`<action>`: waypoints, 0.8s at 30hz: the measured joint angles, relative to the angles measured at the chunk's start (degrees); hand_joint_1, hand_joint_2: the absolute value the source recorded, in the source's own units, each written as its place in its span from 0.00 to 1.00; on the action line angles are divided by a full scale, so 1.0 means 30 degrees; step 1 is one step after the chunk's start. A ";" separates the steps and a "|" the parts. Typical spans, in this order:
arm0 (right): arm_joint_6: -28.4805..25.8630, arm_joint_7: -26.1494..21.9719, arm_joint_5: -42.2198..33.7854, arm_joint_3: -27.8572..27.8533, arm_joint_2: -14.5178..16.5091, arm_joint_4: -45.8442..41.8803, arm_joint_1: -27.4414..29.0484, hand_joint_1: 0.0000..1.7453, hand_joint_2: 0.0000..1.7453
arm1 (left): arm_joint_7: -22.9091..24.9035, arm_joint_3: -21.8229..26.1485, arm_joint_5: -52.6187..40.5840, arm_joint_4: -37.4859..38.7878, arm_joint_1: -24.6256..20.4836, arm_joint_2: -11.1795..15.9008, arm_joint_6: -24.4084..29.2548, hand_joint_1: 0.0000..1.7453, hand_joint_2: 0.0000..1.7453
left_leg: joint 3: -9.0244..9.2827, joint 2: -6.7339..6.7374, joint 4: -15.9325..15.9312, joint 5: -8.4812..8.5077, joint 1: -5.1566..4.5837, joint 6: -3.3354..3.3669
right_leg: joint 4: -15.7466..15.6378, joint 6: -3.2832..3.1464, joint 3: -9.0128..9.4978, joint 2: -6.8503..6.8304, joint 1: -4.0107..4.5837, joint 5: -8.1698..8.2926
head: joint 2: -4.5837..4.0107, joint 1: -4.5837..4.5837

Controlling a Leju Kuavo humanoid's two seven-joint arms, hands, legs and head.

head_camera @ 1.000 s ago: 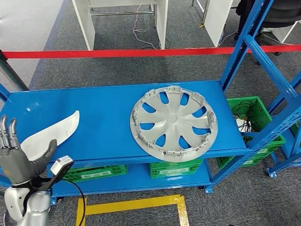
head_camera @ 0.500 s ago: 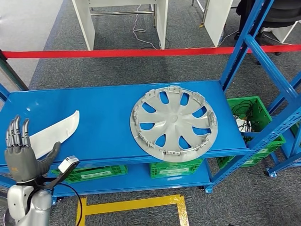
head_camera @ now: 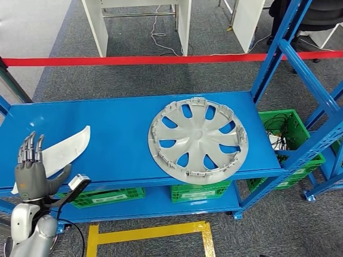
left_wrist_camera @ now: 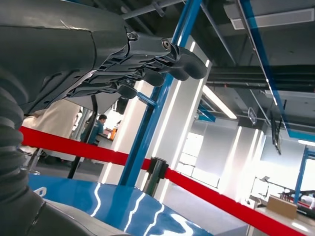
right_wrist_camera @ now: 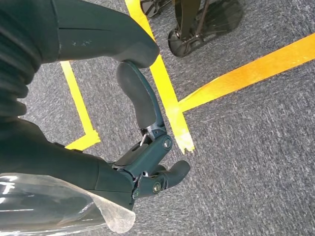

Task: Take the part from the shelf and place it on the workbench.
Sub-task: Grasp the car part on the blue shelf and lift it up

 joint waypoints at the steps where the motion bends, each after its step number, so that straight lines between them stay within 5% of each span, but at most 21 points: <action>1: 0.0000 0.0000 0.0004 0.0000 0.0000 0.0002 0.0000 0.00 1.00 | 0.0007 -0.0088 0.0002 0.0095 -0.0019 0.0104 0.0000 0.00 1.00 | -0.0001 0.0000 0.0000 0.0000 0.0000 0.0000 | 0.0000 0.0000 0.0000 0.0000 -0.0001 0.0000 | 0.0000 0.0000; 17: 0.0027 0.0239 0.0242 -0.0053 0.0000 0.0004 -0.0001 0.00 1.00 | 0.1447 -0.1731 0.1120 0.1053 -0.0477 0.1877 -0.0600 0.00 1.00 | -0.0003 0.0000 0.0000 0.0002 0.0002 -0.0003 | 0.0004 -0.0001 -0.0004 0.0003 0.0001 0.0000 | 0.0000 -0.0004; 24: 0.0005 0.0321 0.0290 -0.0392 0.0000 0.0009 0.0010 0.00 1.00 | 0.3769 -0.2678 0.0273 0.0911 -0.0527 0.3597 -0.3216 0.00 1.00 | 0.0001 0.0001 0.0000 0.0010 0.0006 -0.0015 | 0.0007 -0.0001 -0.0017 0.0004 0.0006 0.0000 | 0.0000 -0.0002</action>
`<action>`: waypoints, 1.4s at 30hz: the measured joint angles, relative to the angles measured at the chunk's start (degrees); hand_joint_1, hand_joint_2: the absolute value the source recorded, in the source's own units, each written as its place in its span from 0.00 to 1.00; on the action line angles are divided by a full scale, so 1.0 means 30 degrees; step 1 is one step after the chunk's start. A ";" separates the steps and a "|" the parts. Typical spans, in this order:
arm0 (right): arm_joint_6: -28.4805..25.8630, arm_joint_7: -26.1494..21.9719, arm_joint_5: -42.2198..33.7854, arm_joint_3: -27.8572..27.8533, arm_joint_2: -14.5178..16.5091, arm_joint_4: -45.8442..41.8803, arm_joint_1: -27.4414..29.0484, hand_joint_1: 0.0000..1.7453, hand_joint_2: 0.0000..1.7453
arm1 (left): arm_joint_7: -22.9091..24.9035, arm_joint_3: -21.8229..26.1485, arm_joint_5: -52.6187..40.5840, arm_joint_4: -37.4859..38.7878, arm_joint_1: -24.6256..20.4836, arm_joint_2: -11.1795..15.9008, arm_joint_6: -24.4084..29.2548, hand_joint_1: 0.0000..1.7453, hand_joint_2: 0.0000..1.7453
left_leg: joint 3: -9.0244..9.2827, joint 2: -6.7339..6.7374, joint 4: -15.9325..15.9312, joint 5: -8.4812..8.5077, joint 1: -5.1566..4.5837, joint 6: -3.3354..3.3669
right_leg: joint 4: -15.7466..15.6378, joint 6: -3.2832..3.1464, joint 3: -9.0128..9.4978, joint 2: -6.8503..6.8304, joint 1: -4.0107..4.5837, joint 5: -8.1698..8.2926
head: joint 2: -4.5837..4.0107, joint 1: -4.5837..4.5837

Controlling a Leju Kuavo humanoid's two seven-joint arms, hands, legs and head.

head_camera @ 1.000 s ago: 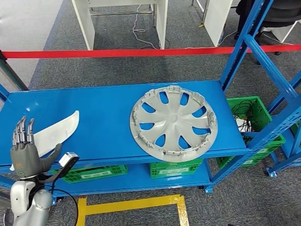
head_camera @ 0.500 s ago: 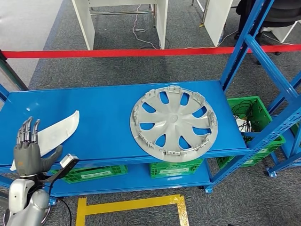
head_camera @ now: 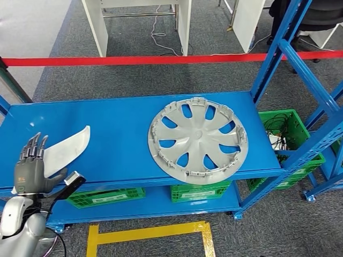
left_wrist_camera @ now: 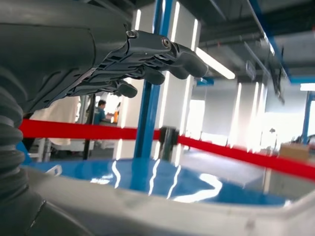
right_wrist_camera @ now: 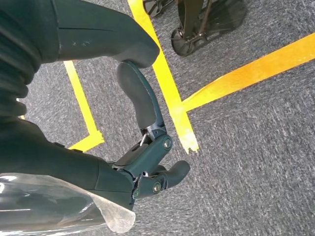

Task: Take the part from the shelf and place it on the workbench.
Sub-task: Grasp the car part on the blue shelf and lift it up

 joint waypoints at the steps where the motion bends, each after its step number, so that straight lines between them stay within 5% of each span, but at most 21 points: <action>1: 0.0000 0.0002 0.0018 -0.0036 0.0000 0.0002 0.0002 0.00 1.00 | 0.0297 -0.0155 -0.0155 0.0002 -0.0028 0.0240 -0.0318 0.00 1.00 | 0.0001 0.0000 0.0000 0.0002 0.0000 -0.0002 | 0.0000 0.0000 -0.0004 0.0000 0.0000 0.0000 | 0.0000 0.0000; 12: 0.0002 0.0069 0.0479 -0.0514 0.0000 0.0002 -0.0013 0.00 1.00 | 0.2163 -0.1306 -0.1302 0.0434 -0.1057 0.1965 -0.1143 0.00 1.00 | -0.0003 0.0000 0.0001 0.0003 -0.0003 -0.0002 | 0.0000 -0.0001 -0.0013 -0.0003 -0.0002 0.0001 | 0.0000 0.0000; 20: 0.0024 0.0168 0.0903 -0.0860 0.0000 0.0002 -0.0060 0.00 1.00 | 0.4452 -0.2193 -0.3591 0.2740 -0.3572 0.3017 -0.2736 0.00 1.00 | -0.0005 -0.0003 0.0002 0.0023 0.0000 -0.0017 | 0.0004 -0.0014 -0.0016 -0.0006 0.0000 0.0017 | 0.0000 0.0002; 37: 0.0106 0.0226 0.1158 -0.1357 0.0000 0.0002 -0.0072 0.00 1.00 | 0.5911 -0.4111 -0.4975 0.6065 -0.6497 0.3750 -0.6175 0.00 1.00 | -0.0007 -0.0001 0.0004 0.0023 -0.0002 -0.0017 | 0.0005 -0.0014 -0.0024 0.0001 -0.0002 0.0020 | 0.0000 -0.0002; 41: 0.0202 0.0255 0.1207 -0.1419 0.0000 0.0002 -0.0070 0.00 1.00 | 0.5981 -0.4433 -0.5103 0.6462 -0.6903 0.3789 -0.6478 0.09 1.00 | -0.0005 -0.0001 0.0005 0.0023 -0.0002 -0.0017 | 0.0005 -0.0014 -0.0024 0.0002 -0.0002 0.0021 | 0.0000 -0.0002; 42: 0.0219 0.0275 0.1235 -0.1439 0.0000 0.0002 -0.0071 0.00 1.00 | 0.6006 -0.4524 -0.5147 0.6559 -0.7006 0.3789 -0.6593 0.27 1.00 | -0.0005 -0.0001 0.0005 0.0024 -0.0002 -0.0017 | 0.0005 -0.0014 -0.0024 0.0001 -0.0001 0.0021 | 0.0000 0.0000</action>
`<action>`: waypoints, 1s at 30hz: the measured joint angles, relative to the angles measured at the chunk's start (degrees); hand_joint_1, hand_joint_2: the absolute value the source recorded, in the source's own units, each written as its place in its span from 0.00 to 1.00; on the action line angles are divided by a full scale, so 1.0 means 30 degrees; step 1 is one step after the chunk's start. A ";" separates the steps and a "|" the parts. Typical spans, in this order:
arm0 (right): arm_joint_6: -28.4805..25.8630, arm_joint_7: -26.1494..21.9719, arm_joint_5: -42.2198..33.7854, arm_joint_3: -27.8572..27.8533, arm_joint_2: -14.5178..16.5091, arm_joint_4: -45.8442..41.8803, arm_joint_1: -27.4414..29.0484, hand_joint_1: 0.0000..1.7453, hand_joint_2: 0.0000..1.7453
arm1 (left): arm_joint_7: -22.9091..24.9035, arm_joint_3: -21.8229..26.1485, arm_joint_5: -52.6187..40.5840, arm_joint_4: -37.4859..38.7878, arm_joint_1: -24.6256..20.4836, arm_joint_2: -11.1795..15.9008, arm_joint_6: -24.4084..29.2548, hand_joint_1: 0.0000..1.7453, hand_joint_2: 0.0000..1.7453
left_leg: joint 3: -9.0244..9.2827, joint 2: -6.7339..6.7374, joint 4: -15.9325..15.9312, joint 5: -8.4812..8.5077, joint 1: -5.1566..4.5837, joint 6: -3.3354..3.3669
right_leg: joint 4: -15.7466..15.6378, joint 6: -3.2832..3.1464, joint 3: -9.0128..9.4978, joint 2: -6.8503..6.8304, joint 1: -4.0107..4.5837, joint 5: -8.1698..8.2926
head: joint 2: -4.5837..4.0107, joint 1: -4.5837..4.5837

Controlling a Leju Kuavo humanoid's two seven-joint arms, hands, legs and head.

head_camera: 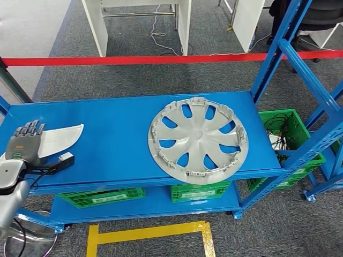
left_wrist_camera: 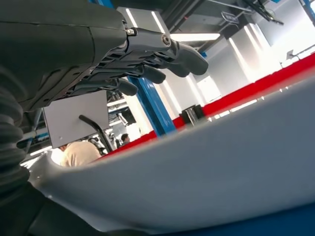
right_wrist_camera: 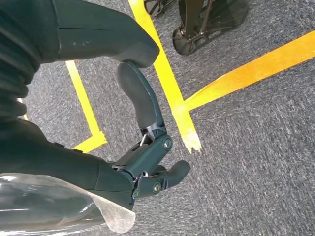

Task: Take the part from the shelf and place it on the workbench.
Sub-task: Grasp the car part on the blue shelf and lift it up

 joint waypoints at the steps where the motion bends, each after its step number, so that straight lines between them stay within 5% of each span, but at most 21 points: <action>1: 0.0016 0.0022 0.0025 -0.0016 0.0000 0.0000 -0.0003 0.00 1.00 | 0.0029 -0.0102 -0.0053 0.0105 -0.0099 0.0000 -0.0120 0.48 1.00 | 0.0000 0.0000 0.0000 0.0000 0.0000 0.0000 | 0.0000 0.0000 0.0000 -0.0001 0.0000 0.0000 | 0.0000 0.0000; 3: 0.0047 0.0055 0.0069 -0.0037 0.0000 0.0000 -0.0011 0.00 1.00 | 0.0085 -0.0291 -0.0153 0.0326 -0.0272 -0.0002 -0.0320 0.89 1.00 | 0.0000 0.0000 0.0000 0.0000 0.0000 0.0000 | 0.0000 0.0000 -0.0001 0.0004 0.0000 0.0000 | 0.0000 0.0000; 6: 0.0067 0.0082 0.0107 -0.0064 0.0000 0.0000 -0.0015 0.00 1.00 | 0.0198 -0.0557 -0.0284 0.0656 -0.0476 -0.0007 -0.0459 1.00 1.00 | -0.0001 0.0002 0.0000 0.0000 0.0000 0.0000 | 0.0000 0.0000 -0.0006 0.0013 0.0001 0.0000 | 0.0000 0.0000; 23: 0.0082 0.0127 0.0231 -0.0082 0.0000 0.0002 -0.0032 0.00 1.00 | 0.0304 -0.1300 -0.0344 0.1461 -0.0818 -0.0029 -0.0277 1.00 1.00 | -0.0006 0.0002 0.0001 -0.0001 -0.0001 0.0000 | 0.0000 0.0000 -0.0006 0.0013 -0.0002 0.0000 | 0.0000 0.0000; 30: 0.0164 0.0126 0.0410 -0.0097 0.0000 0.0007 -0.0031 0.00 1.00 | -0.0408 -0.1306 0.0692 0.1401 -0.0022 -0.0013 0.2037 1.00 1.00 | -0.0002 0.0003 0.0001 0.0001 0.0001 -0.0001 | 0.0005 0.0001 -0.0004 0.0011 -0.0001 0.0000 | 0.0000 0.0000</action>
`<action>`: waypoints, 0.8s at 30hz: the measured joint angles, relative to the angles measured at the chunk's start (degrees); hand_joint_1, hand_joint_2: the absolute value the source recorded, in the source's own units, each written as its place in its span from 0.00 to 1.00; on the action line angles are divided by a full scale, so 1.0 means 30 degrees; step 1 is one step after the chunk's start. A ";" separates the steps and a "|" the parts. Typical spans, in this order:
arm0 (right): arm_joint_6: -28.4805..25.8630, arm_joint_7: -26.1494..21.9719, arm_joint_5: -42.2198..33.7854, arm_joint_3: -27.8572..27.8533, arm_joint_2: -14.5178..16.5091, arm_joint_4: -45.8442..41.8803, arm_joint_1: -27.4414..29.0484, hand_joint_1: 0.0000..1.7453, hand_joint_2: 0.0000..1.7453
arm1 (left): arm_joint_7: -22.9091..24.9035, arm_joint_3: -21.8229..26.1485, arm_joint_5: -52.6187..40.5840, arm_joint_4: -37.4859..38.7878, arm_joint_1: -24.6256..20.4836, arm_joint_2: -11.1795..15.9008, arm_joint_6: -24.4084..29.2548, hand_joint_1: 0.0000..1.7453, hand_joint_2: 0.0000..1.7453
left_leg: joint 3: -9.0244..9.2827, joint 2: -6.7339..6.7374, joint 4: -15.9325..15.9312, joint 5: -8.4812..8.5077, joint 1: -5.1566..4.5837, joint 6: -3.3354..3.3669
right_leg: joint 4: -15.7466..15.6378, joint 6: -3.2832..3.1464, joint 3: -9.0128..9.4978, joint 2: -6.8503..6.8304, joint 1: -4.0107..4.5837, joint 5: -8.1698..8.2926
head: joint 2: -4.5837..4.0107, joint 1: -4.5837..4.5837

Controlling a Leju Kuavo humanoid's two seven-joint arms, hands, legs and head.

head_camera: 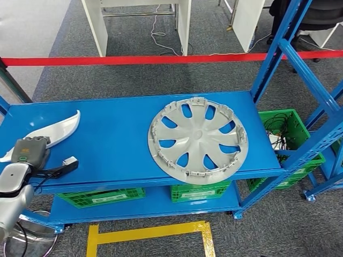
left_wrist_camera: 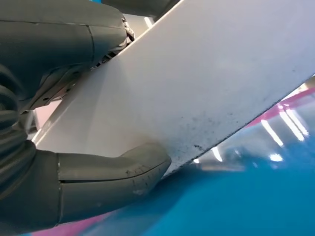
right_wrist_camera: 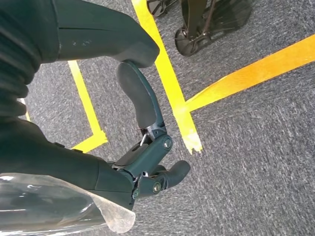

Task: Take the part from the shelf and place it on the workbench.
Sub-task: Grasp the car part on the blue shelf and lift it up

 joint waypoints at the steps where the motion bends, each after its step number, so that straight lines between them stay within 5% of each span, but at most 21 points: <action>1: 0.0004 0.0000 0.0013 -0.0007 0.0000 0.0000 -0.0004 0.00 1.00 | -0.0055 0.0011 0.0075 -0.0013 0.0128 0.0004 0.0159 1.00 1.00 | 0.0000 0.0000 0.0000 0.0000 0.0000 0.0000 | 0.0000 0.0000 0.0000 -0.0003 0.0000 0.0000 | 0.0000 -0.0002; 9: 0.0055 0.0049 0.0036 -0.0200 0.0000 0.0000 -0.0008 0.00 1.00 | -0.0704 0.0151 0.0655 -0.0461 0.0994 -0.0284 0.2195 1.00 1.00 | 0.0000 0.0000 0.0001 0.0000 -0.0006 0.0001 | -0.0003 0.0000 0.0002 -0.0007 -0.0004 0.0000 | 0.0000 0.0002; 17: 0.0208 0.0184 0.0619 -0.0534 0.0000 0.0000 -0.0012 0.00 1.00 | -0.8710 0.1559 1.1663 -0.6562 0.5272 -0.2689 0.2330 1.00 1.00 | -0.0004 0.0013 0.0002 -0.0023 -0.0036 0.0015 | -0.0009 0.0009 -0.0003 0.0020 -0.0032 -0.0007 | 0.0000 0.0000; 24: 0.0217 0.0233 0.0810 -0.0817 0.0002 0.0005 -0.0004 0.00 1.00 | -1.0712 0.2295 1.4571 -1.1026 0.8064 -0.4243 0.1466 1.00 1.00 | -0.0081 0.0008 0.0088 -0.0068 -0.0096 0.0079 | -0.0058 0.0073 -0.0011 -0.0003 -0.0091 0.0021 | 0.0000 -0.0009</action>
